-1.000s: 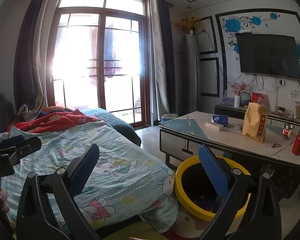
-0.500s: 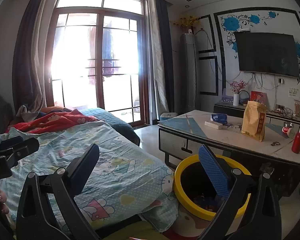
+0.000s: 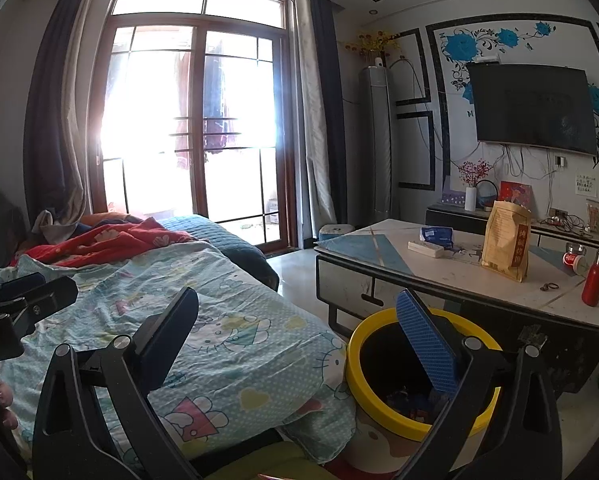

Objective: Collect trash

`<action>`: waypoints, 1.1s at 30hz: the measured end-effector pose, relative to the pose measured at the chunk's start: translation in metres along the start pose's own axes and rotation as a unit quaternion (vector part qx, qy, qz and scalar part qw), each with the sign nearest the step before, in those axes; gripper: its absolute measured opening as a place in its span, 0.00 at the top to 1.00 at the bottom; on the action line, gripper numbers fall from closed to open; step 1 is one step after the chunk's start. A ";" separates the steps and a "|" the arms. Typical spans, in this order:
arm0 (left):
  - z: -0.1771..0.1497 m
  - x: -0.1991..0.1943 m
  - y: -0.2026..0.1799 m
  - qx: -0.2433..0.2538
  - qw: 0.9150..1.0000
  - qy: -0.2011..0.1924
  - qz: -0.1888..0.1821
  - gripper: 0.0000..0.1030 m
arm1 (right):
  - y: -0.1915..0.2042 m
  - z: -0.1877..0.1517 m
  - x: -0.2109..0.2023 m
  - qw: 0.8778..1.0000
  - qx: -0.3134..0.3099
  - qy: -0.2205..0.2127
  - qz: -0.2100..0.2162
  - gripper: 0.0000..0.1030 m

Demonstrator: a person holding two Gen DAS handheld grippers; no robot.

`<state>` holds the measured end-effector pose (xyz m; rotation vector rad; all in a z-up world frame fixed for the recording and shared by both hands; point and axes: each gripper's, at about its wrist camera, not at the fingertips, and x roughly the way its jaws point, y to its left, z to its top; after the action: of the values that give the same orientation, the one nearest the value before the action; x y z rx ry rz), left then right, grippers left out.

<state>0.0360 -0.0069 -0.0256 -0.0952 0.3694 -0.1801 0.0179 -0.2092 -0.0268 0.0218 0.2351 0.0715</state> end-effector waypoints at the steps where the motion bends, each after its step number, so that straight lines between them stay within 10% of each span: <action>1: 0.000 0.000 0.000 0.000 1.000 0.000 -0.001 0.10 | 0.000 0.000 0.000 1.000 0.000 0.000 0.000 0.06; 33: -0.005 0.006 0.012 -0.029 0.999 0.027 0.011 0.10 | -0.008 0.005 0.002 1.000 0.016 0.002 -0.008 0.06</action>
<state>0.0413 0.0030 -0.0333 -0.1438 0.4290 -0.1498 0.0219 -0.2168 -0.0228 0.0527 0.2400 0.0525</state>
